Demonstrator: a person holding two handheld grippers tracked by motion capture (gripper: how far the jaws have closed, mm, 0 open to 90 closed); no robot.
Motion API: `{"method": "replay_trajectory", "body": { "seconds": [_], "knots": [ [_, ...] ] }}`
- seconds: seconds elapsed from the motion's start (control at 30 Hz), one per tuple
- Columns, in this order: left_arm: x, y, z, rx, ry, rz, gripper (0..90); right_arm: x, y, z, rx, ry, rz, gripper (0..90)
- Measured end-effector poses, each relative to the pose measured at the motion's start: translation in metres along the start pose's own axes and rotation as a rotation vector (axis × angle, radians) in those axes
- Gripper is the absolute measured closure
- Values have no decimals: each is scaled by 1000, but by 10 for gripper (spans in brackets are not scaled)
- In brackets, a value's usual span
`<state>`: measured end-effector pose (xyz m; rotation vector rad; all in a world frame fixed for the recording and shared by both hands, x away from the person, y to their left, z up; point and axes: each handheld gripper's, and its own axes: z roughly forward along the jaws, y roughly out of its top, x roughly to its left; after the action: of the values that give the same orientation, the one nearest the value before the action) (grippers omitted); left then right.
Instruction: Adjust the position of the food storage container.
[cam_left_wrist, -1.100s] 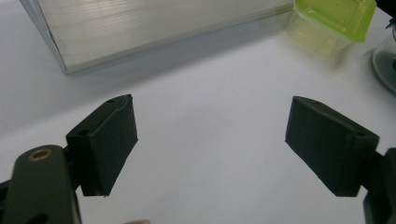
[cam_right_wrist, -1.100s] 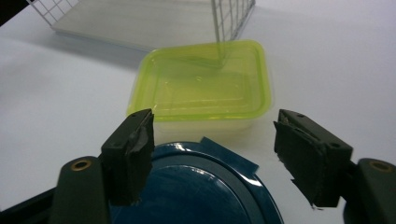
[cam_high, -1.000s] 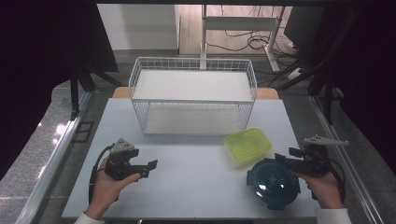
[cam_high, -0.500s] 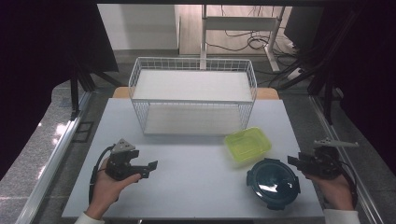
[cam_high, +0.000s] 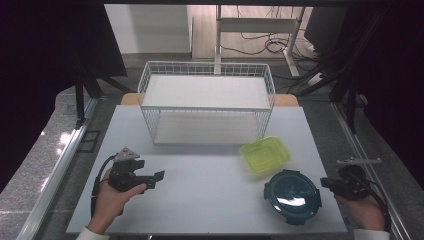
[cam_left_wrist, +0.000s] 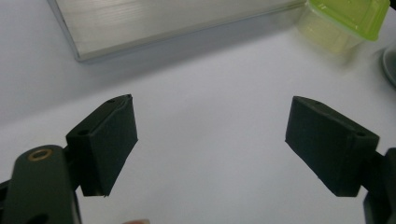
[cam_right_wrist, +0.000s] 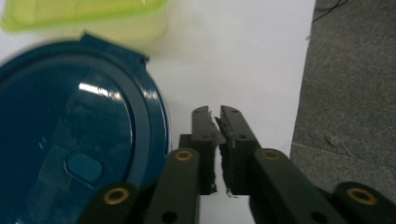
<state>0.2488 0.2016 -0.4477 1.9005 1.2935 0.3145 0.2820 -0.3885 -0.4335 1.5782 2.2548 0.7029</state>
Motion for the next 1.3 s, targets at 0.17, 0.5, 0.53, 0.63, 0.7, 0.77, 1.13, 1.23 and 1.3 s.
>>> {"method": "replay_trajectory", "body": {
  "seconds": [0.17,0.5,0.53,0.63,0.7,0.77,1.13,1.23,1.3],
  "knots": [
    [4,1,-4,-5,6,-13,166,4,-5,7,48,-6,-34,885],
    [-2,-2,4,27,-3,4,165,11,-12,14,108,-39,-73,888],
    [-3,-2,5,29,-6,6,165,11,-13,14,112,-44,-73,888],
    [-4,-2,5,28,-8,10,165,12,-15,16,129,-49,-78,889],
    [-4,-2,6,30,-9,10,165,13,-16,16,132,-56,-84,890],
    [-4,-2,6,31,-10,10,165,14,-16,15,133,-59,-85,890],
    [-7,-2,12,52,-10,21,165,21,-15,18,135,-22,-104,891],
    [-7,-3,12,52,-10,20,165,25,-14,18,144,-9,-115,891],
    [-7,-3,12,53,-8,21,165,30,-13,19,154,-5,-123,891]
  ]
}}
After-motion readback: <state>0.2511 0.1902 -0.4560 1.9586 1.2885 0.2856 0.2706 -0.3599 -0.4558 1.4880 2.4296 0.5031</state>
